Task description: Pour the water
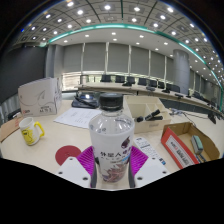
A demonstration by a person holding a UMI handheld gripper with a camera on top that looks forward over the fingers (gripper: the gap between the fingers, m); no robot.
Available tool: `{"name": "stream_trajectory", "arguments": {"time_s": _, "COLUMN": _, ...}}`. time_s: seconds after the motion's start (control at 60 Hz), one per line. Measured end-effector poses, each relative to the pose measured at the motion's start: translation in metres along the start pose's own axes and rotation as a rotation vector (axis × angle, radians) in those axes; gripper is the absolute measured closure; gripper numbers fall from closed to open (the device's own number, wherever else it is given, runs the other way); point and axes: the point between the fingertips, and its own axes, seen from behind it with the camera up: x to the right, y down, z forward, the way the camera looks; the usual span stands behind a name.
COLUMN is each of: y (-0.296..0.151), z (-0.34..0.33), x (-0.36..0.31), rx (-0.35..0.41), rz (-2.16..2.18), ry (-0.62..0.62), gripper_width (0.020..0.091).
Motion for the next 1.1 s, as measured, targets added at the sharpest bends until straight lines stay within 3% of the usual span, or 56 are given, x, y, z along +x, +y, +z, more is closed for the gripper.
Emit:
{"name": "stream_trajectory", "arguments": {"time_s": 0.333, "y": -0.064, "z": -0.014, "x": -0.016, "rx": 0.014, "rz": -0.263, "ry": 0.194, "gripper_width": 0.0688}}
{"name": "stream_trajectory", "arguments": {"time_s": 0.683, "y": -0.142, "z": -0.016, "x": -0.141, "rx": 0.038, "rz": -1.035, "ry": 0.373, "gripper_width": 0.0689}}
{"name": "stream_trajectory", "arguments": {"time_s": 0.883, "y": -0.139, "z": 0.006, "x": -0.202, "rx": 0.056, "rz": -1.514, "ry": 0.424, "gripper_width": 0.0691}}
{"name": "stream_trajectory", "arguments": {"time_s": 1.1, "y": -0.128, "z": 0.024, "x": -0.209, "rx": 0.032, "rz": -1.835, "ry": 0.474, "gripper_width": 0.0686}}
